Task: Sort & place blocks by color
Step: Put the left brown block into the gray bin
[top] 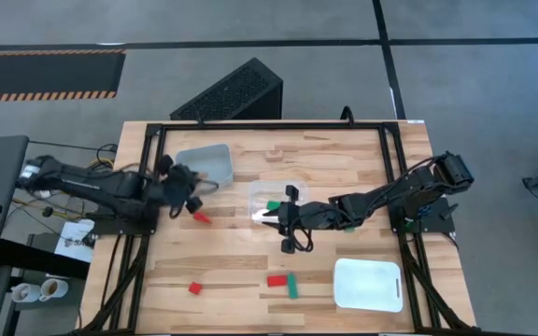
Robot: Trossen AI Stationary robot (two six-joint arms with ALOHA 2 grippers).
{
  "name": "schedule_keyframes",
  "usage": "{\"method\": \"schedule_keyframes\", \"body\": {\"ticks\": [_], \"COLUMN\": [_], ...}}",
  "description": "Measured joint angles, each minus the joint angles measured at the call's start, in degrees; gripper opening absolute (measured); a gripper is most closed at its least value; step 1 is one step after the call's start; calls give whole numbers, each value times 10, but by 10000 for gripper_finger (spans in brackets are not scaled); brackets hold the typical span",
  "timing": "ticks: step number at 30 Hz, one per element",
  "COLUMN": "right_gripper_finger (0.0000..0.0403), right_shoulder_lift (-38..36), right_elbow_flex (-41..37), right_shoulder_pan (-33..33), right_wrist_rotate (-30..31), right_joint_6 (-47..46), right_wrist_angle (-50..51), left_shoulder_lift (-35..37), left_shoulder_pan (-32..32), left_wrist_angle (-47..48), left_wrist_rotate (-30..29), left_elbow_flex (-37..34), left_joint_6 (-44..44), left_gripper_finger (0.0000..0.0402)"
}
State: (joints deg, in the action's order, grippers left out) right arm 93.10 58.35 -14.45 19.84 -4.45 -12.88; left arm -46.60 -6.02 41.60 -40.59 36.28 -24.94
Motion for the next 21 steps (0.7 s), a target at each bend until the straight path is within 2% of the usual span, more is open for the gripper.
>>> {"method": "schedule_keyframes", "body": {"ticks": [5, 10, 15, 21], "right_gripper_finger": [122, 122, 122, 122], "right_shoulder_lift": [0, 0, 0, 0], "right_elbow_flex": [0, 0, 0, -5], "right_shoulder_pan": [8, 8, 10, 11], "right_wrist_rotate": [0, 0, -2, -2], "right_joint_6": [0, 0, 0, -1], "right_wrist_angle": [-1, -1, 4, 7], "left_shoulder_lift": [1, -15, -26, -53], "left_shoulder_pan": [147, 255, 325, 362], "left_wrist_angle": [-80, -135, -162, -175], "left_wrist_rotate": [128, 179, 258, 278], "left_elbow_flex": [-31, -49, -65, -69], "left_joint_6": [108, 159, 186, 194], "left_gripper_finger": [34, 37, 41, 40]}}
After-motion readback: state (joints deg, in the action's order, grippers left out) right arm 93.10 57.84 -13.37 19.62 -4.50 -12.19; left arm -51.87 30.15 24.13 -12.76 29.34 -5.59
